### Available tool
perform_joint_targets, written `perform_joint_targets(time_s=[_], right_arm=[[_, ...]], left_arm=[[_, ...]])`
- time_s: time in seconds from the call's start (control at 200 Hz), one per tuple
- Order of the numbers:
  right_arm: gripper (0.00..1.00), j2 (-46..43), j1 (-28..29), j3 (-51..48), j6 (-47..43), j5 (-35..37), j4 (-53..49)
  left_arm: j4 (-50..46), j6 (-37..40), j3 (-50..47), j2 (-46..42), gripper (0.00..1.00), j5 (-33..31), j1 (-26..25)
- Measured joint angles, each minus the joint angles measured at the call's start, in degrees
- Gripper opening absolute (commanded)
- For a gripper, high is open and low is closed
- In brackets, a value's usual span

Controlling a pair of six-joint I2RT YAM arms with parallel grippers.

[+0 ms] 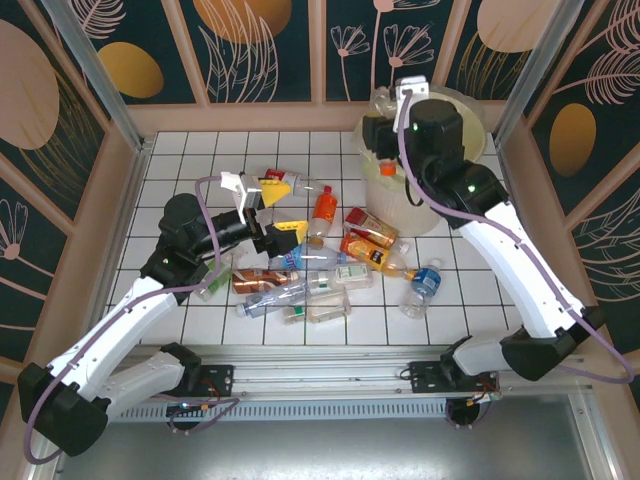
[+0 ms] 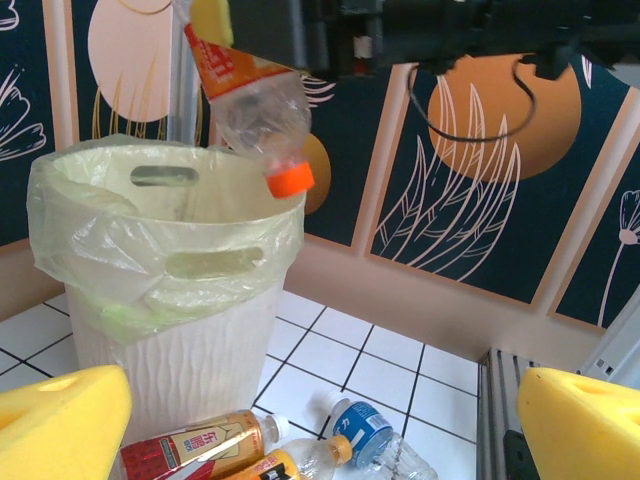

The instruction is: Put the plastic bottles in the bin

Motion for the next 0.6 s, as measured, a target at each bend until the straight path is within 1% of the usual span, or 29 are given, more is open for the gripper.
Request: perform_joint_targets(time_s=[0.25,0.32,0.46,0.595], right_arm=[[0.54,7.30,-10.10,5.66,-0.39,-1.18,2.21],[0.54,9.25,-12.92,6.69,-0.28,-2.45,2.32],[0.54,12.63,-18.25,7.32,0.37,-6.69,2.51],[0.54,16.50,-22.67,8.13,0.96,-13.03,2.43]], left_arm=[[-0.22,0.26,0.00,-0.04,0.99,0.00,0.00],[-0.24,0.48,0.00,-0.04,0.99,0.00,0.00],[-0.28,0.59,0.00,-0.04,0.99,0.04,0.00],[-0.66,0.68,0.00,-0.04,0.99,0.07,0.00]])
